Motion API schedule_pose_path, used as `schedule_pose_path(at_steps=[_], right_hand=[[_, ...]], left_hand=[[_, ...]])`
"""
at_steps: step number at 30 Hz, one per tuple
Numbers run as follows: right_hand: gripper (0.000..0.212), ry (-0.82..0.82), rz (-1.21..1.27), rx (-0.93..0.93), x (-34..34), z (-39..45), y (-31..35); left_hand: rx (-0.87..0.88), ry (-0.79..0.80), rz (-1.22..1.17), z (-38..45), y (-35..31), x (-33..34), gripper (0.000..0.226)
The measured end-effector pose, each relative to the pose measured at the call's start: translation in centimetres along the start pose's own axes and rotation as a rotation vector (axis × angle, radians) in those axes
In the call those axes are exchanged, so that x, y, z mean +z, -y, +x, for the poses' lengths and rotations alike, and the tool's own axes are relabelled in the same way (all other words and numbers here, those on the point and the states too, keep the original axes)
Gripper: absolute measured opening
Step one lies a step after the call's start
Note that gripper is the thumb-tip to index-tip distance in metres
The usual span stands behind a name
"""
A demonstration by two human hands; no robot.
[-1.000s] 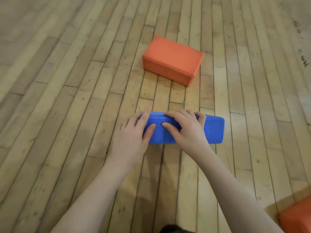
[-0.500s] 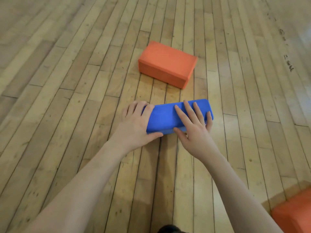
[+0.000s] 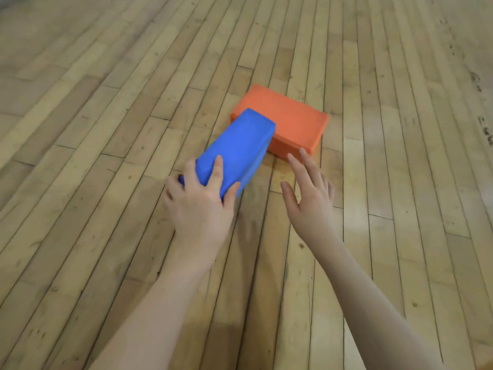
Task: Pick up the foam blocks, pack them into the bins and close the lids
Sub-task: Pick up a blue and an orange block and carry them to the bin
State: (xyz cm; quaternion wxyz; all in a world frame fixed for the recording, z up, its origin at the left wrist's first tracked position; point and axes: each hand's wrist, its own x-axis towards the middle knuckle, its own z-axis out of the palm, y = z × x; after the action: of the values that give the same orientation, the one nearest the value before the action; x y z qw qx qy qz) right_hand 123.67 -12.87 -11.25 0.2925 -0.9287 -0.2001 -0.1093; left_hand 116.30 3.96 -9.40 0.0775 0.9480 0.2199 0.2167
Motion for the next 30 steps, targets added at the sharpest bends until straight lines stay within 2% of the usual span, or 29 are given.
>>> schedule_pose_path(at_steps=[2,6,8,14,20,24,30], right_hand=[[0.045,0.043,-0.023,0.038,1.1,1.9,-1.7],[0.049,0.148,-0.102,0.144,2.8,5.7,-5.1],[0.055,0.207,-0.169,0.190,3.8,7.2,-6.5],[0.065,0.286,-0.217,0.257,5.7,9.8,-8.8],[0.046,0.182,-0.185,0.198,6.1,10.0,-8.7],[0.038,0.112,-0.270,0.203,5.4,6.8,-6.9],[0.028,-0.005,-0.210,0.215,4.0,1.3,-4.1]], left_hand=[[-0.105,0.029,0.052,1.1,-0.6,0.9,0.044],[-0.302,0.200,0.127,2.3,-2.8,2.2,0.050],[-0.297,0.248,0.182,2.7,-4.0,2.9,0.054],[-0.281,0.249,0.203,3.2,-5.3,4.4,0.059],[-0.237,0.218,0.270,3.4,-4.8,4.6,0.057],[-0.262,0.278,0.184,3.1,-4.2,3.5,0.057],[-0.215,0.199,0.110,-0.1,-2.3,1.4,0.052]])
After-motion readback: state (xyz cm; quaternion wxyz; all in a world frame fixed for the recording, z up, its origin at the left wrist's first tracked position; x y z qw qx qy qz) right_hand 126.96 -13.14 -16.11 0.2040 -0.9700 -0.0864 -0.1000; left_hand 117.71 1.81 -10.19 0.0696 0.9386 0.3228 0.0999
